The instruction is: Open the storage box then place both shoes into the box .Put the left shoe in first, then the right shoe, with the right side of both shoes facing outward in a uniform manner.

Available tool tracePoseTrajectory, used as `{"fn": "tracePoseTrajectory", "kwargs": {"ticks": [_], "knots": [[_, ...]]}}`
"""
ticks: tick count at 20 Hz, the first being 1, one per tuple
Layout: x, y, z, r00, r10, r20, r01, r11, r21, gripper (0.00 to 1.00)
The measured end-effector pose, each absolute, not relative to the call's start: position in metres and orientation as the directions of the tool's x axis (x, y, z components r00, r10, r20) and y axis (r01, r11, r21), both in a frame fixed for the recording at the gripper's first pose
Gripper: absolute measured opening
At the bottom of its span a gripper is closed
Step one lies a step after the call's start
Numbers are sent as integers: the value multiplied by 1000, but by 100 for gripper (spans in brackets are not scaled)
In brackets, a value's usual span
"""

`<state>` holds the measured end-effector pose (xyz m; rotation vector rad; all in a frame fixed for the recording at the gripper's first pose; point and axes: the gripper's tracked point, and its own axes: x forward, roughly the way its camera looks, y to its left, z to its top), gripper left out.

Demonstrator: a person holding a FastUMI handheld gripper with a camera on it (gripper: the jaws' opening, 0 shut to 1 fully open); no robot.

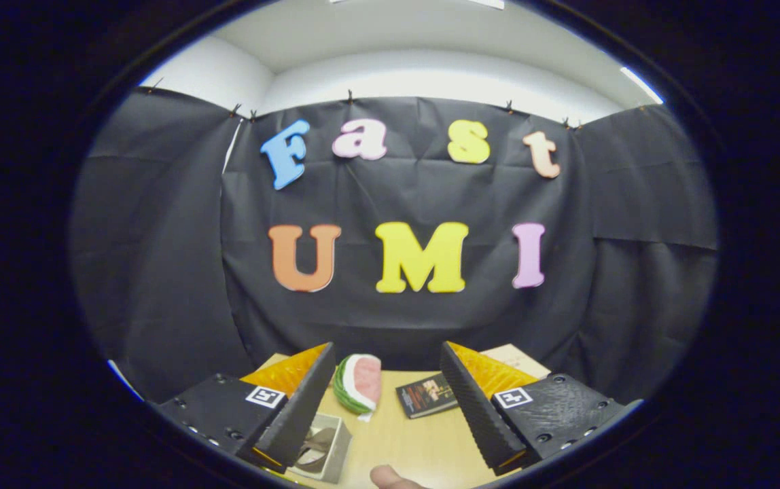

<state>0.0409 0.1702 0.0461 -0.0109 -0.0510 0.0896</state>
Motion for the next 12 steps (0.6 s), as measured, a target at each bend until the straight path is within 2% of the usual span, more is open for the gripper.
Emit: {"fn": "tracePoseTrajectory", "kwargs": {"ticks": [12], "knots": [[37, 179, 41, 991, 125, 38, -124, 992, -32, 96]]}}
